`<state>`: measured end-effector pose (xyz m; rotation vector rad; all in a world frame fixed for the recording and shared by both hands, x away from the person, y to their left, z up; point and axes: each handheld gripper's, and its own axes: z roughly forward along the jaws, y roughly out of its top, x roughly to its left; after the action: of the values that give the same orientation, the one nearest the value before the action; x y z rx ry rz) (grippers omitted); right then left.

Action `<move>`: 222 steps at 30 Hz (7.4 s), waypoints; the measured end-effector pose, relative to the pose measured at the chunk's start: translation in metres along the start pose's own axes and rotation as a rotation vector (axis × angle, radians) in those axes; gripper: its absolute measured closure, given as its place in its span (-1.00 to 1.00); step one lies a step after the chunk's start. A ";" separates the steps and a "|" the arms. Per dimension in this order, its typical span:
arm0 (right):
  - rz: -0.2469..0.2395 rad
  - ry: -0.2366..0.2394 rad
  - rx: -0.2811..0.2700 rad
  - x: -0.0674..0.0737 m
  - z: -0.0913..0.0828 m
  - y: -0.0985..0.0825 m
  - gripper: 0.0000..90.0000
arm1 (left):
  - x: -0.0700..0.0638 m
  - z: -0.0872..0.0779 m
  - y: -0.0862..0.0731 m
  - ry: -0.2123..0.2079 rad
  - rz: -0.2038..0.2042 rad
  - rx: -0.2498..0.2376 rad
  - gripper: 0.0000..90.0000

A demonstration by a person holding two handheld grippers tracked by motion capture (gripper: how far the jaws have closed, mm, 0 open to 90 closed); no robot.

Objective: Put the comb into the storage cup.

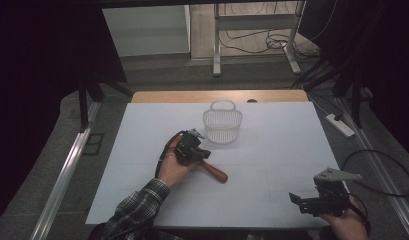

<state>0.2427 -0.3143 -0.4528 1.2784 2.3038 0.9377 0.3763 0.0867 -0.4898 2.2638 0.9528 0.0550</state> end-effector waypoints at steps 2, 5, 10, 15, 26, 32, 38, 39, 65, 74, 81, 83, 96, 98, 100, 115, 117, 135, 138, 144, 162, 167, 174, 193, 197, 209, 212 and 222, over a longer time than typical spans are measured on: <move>-0.001 0.000 0.001 0.000 0.000 0.000 -0.99 | 0.000 0.004 -0.001 0.004 0.000 0.013 0.97; -0.003 -0.001 0.002 0.000 0.000 0.000 -0.99 | -0.002 0.010 -0.003 0.017 0.006 0.036 0.97; -0.008 -0.002 0.004 0.001 0.000 0.000 -0.98 | -0.003 0.018 -0.006 0.038 0.009 0.060 0.97; -0.007 -0.003 0.000 0.001 0.000 0.000 -0.98 | -0.004 0.017 -0.006 0.027 0.001 0.070 0.97; -0.012 -0.003 -0.003 0.001 -0.001 0.000 -0.97 | -0.006 0.010 -0.015 -0.008 -0.024 0.086 0.97; -0.014 -0.003 -0.001 0.001 0.000 0.000 -0.97 | -0.007 0.006 -0.019 -0.015 -0.034 0.106 0.97; -0.015 -0.002 0.001 0.001 0.000 0.000 -0.97 | -0.008 0.002 -0.024 -0.012 -0.037 0.114 0.97; -0.015 -0.002 0.001 0.001 0.000 0.000 -0.97 | -0.008 0.001 -0.025 -0.011 -0.036 0.117 0.97; -0.023 0.001 0.001 0.002 0.000 0.000 -0.97 | -0.004 -0.025 -0.057 0.046 -0.058 0.175 0.97; -0.022 -0.001 0.002 0.002 0.000 0.000 -0.96 | 0.006 -0.037 -0.069 0.061 -0.084 0.174 0.97; -0.018 -0.002 0.001 0.002 0.000 0.000 -0.96 | 0.011 -0.041 -0.076 0.087 -0.098 0.189 0.97; -0.016 0.000 0.003 0.002 0.000 0.000 -0.96 | 0.011 -0.042 -0.076 0.082 -0.094 0.186 0.97; -0.018 0.003 0.005 0.002 0.001 0.001 -0.96 | 0.000 -0.068 -0.082 0.081 -0.097 0.093 0.71; -0.020 0.003 0.003 0.002 0.001 0.001 -0.96 | 0.002 -0.070 -0.083 0.085 -0.111 0.091 0.59; -0.021 0.005 0.004 0.002 0.001 0.001 -0.96 | 0.004 -0.072 -0.083 0.093 -0.126 0.082 0.49; -0.018 0.008 0.008 0.001 0.002 0.001 -0.96 | 0.018 -0.072 -0.078 0.105 -0.145 0.075 -0.61; -0.017 0.008 0.009 0.001 0.002 0.001 -0.96 | 0.019 -0.071 -0.078 0.108 -0.151 0.077 -0.69; -0.014 0.010 0.013 0.001 0.002 0.002 -0.97 | 0.026 -0.050 -0.080 0.068 -0.101 0.064 -1.00; -0.014 0.010 0.013 0.001 0.002 0.002 -0.97 | 0.025 -0.047 -0.079 0.075 -0.092 0.073 -1.00; -0.015 0.009 0.013 0.001 0.002 0.001 -0.97 | 0.021 -0.041 -0.079 0.101 -0.072 0.116 -1.00; -0.018 0.008 0.013 0.001 0.002 0.001 -0.97 | 0.020 -0.035 -0.078 0.144 -0.082 0.200 -0.83; -0.018 0.008 0.014 0.001 0.002 0.001 -0.97 | 0.019 -0.040 -0.078 0.158 -0.067 0.171 -0.36; -0.020 0.007 0.016 0.001 0.002 0.002 -0.97 | 0.019 -0.039 -0.077 0.144 -0.073 0.176 0.09; -0.022 0.006 0.017 0.002 0.002 0.002 -0.97 | 0.020 -0.036 -0.074 0.128 -0.075 0.189 0.58; -0.022 0.006 0.016 0.002 0.002 0.002 -0.97 | 0.022 -0.038 -0.075 0.117 -0.070 0.175 0.59; -0.023 0.009 0.012 0.002 0.002 0.001 -0.97 | 0.024 -0.043 -0.079 0.085 -0.064 0.147 0.59; -0.023 0.009 0.011 0.002 0.001 0.001 -0.97 | 0.023 -0.046 -0.079 0.079 -0.068 0.118 0.59; -0.028 0.006 0.004 0.002 0.001 0.001 -0.97 | 0.016 -0.063 -0.082 0.100 -0.036 0.032 0.59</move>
<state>0.2427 -0.3114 -0.4525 1.2433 2.3231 0.9298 0.3192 0.1746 -0.4938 2.2909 1.0530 0.1386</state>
